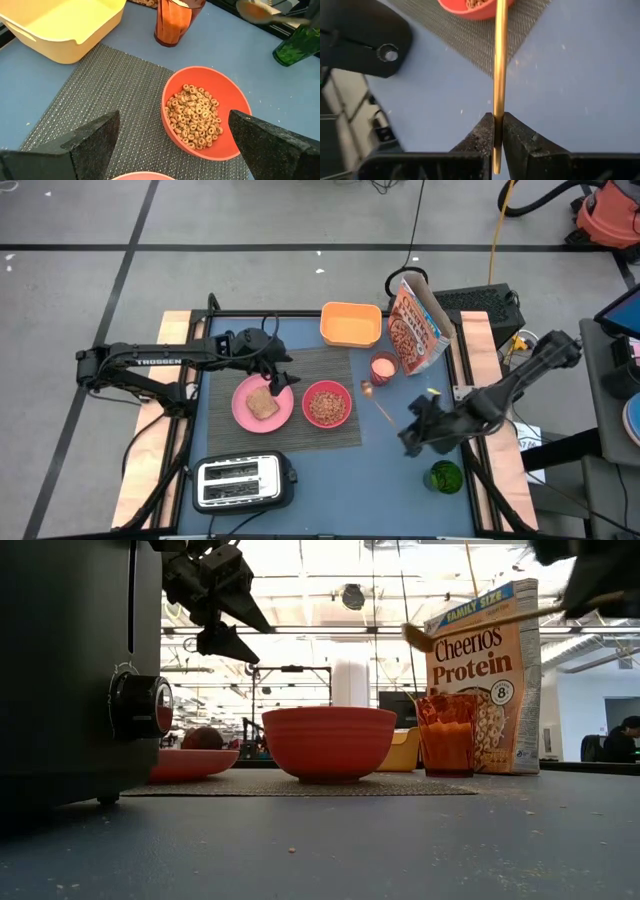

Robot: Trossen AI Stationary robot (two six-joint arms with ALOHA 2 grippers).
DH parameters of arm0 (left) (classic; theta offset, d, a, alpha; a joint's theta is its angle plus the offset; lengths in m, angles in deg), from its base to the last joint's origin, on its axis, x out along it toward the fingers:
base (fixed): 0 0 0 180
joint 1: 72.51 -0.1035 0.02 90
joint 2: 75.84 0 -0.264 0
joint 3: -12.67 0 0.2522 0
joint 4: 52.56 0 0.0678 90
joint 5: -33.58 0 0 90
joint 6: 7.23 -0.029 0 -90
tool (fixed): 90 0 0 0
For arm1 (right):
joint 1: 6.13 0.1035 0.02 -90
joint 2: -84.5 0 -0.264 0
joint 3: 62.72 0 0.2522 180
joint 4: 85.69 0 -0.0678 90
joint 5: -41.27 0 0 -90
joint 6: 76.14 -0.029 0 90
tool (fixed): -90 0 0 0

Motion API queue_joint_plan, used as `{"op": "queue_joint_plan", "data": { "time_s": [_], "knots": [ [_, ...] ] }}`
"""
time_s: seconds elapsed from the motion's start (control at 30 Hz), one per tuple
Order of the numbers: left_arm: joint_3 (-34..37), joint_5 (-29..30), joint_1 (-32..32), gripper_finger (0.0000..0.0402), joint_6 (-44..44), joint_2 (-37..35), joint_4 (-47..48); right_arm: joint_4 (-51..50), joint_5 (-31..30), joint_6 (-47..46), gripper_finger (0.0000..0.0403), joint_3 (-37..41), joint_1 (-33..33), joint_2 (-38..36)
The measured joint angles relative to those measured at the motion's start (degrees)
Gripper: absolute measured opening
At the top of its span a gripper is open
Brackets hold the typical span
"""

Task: Arrange a breakfast setting
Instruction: Put the gold spoon on the gray table mat to the right of the dark pink bowl

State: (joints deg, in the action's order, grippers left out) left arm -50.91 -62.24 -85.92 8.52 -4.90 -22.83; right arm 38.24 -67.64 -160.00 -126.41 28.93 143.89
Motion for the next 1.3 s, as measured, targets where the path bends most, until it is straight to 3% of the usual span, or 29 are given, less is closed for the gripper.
{"op": "queue_joint_plan", "data": {
  "time_s": [0.17,0.47,0.73,1.3],
  "knots": [
    [0.0,0.0,0.0,0.0379,0.0,0.0,0.0,7.0,-0.9,6.2,0.0018,0.0,-4.6,7.6],
    [0.0,0.0,0.0,0.0379,0.0,0.0,0.0,12.4,-11.2,6.8,0.0018,0.0,-11.5,16.9],
    [0.0,0.0,0.0,0.0379,-0.2,0.0,0.0,19.4,-11.4,9.2,0.0018,0.0,-15.7,23.7],
    [0.0,0.0,0.0,0.0379,-0.3,0.0,0.0,22.1,-12.8,0.6,0.0018,0.0,-18.2,32.5]
  ]
}}
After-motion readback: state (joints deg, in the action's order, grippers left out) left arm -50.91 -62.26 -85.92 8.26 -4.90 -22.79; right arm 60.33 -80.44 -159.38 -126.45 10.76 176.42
